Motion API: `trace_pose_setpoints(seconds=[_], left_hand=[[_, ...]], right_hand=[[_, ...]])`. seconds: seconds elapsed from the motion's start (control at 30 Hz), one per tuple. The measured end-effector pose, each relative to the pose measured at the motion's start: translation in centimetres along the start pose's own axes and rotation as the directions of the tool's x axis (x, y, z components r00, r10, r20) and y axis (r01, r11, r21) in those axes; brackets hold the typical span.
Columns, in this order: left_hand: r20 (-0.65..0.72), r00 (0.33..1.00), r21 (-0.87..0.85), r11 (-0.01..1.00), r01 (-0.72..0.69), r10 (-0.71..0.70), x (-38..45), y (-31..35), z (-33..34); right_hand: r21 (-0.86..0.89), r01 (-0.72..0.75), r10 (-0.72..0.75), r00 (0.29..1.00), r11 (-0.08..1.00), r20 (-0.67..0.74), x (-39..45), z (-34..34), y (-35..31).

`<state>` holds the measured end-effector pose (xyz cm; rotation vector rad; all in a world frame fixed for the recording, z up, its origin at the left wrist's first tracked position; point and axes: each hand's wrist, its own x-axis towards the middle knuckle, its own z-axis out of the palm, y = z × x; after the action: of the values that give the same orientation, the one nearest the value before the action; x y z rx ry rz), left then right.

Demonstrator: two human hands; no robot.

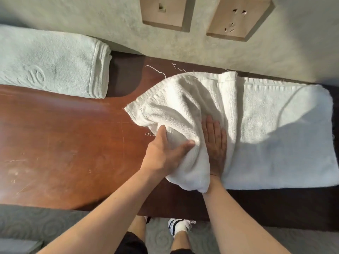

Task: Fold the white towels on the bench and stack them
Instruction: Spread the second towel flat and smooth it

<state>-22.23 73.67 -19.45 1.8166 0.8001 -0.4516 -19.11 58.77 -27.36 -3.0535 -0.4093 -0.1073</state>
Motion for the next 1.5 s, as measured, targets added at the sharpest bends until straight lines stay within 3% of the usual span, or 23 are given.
trace_pose_setpoints(seconds=[0.17, 0.27, 0.4, 0.47, 0.57, 0.63, 0.67, 0.73, 0.77, 0.83, 0.97, 1.07, 1.1, 1.17, 1.2, 1.27, 1.3, 1.37, 1.43, 1.5], left_hand=[[0.233, 0.970, -0.124, 0.988, 0.094, -0.063, 0.8, -0.1, -3.9], [0.312, 0.950, -0.029, 0.999, 0.016, -0.006, 1.5, 0.4, -8.1], [0.201, 0.979, 0.187, 0.979, -0.080, 0.041, 1.8, 0.3, -11.2], [0.141, 0.974, 0.290, 0.933, -0.212, 0.178, 1.4, -0.1, -11.3], [-0.057, 0.867, 0.453, 0.786, -0.420, 0.496, 0.8, -2.4, -10.6], [-0.202, 0.818, 0.495, 0.777, -0.390, 0.539, 0.5, -4.3, -10.2], [-0.267, 0.838, 0.475, 0.821, -0.315, 0.476, 0.7, -5.4, -10.1], [-0.335, 0.922, 0.308, 0.947, -0.088, 0.194, 1.4, -7.0, -10.4], [-0.318, 0.947, 0.213, 0.977, 0.019, 0.051, 1.8, -7.3, -10.7], [-0.225, 0.972, 0.099, 0.991, 0.088, -0.064, 2.8, -7.2, -11.4], [-0.185, 0.981, -0.034, 0.997, -0.066, 0.059, 4.4, -4.7, -12.5], [-0.155, 0.965, 0.221, 0.959, -0.175, 0.212, 5.6, -2.3, -11.5], [-0.138, 0.968, 0.233, 0.957, -0.174, 0.209, 5.7, -1.4, -10.8], [-0.037, 0.999, -0.049, 0.999, -0.012, 0.010, 5.5, 0.5, -9.9], [0.094, 0.991, -0.242, 0.964, 0.112, -0.092, 5.4, 1.2, -9.7], [0.368, 0.928, -0.442, 0.869, 0.223, -0.052, 5.0, 2.1, -9.9], [0.449, 0.893, -0.466, 0.861, 0.204, 0.031, 4.6, 2.5, -10.0], [0.485, 0.853, -0.439, 0.897, 0.048, 0.192, 4.0, 3.1, -9.6], [0.411, 0.838, -0.323, 0.917, -0.235, 0.359, 3.3, 3.9, -8.5], [0.312, 0.761, -0.049, 0.810, -0.584, 0.568, 2.2, 4.9, -7.2]], right_hand=[[0.173, -0.047, 0.047, 0.999, 0.984, 0.009, 0.2, -0.8, -0.7], [0.246, -0.080, 0.070, 0.996, 0.966, 0.048, 0.2, -1.0, -1.0], [0.233, -0.040, 0.032, 0.999, 0.972, 0.035, 0.0, -0.6, -0.9], [0.234, -0.038, 0.035, 0.999, 0.971, 0.019, 0.0, -0.3, -1.0], [0.208, -0.011, 0.020, 0.999, 0.978, -0.040, -0.1, 0.0, -0.8], [0.220, -0.008, 0.025, 0.997, 0.976, -0.074, -0.2, 0.2, -0.7], [0.230, -0.014, 0.032, 0.997, 0.973, -0.075, -0.2, 0.3, -0.7], [0.235, -0.025, 0.041, 0.997, 0.972, -0.064, -0.3, 0.4, -0.8], [0.236, -0.024, 0.039, 0.997, 0.971, -0.062, -0.3, 0.5, -0.8], [0.234, -0.008, 0.024, 0.997, 0.972, -0.068, -0.3, 0.6, -0.7], [0.181, -0.017, 0.019, 1.000, 0.983, -0.011, -0.3, 0.6, -0.6], [0.136, -0.020, 0.016, 0.999, 0.990, 0.029, -0.1, 0.5, -0.8], [0.144, -0.014, 0.011, 1.000, 0.989, 0.022, -0.1, 0.5, -0.8], [0.166, 0.007, -0.006, 1.000, 0.986, -0.006, -0.1, 0.5, -0.7], [0.167, 0.017, -0.012, 0.999, 0.986, -0.030, 0.0, 0.6, -0.6], [0.137, 0.027, -0.018, 0.998, 0.990, -0.067, 0.0, 0.6, -0.6], [0.120, 0.025, -0.015, 0.996, 0.992, -0.083, 0.1, 0.6, -0.7], [0.122, 0.015, -0.004, 0.996, 0.992, -0.093, 0.2, 0.4, -1.0], [0.119, 0.021, -0.012, 0.997, 0.993, -0.077, 0.2, 0.1, -1.0], [0.106, 0.036, -0.029, 0.998, 0.994, -0.063, 0.3, -0.1, -1.0]])
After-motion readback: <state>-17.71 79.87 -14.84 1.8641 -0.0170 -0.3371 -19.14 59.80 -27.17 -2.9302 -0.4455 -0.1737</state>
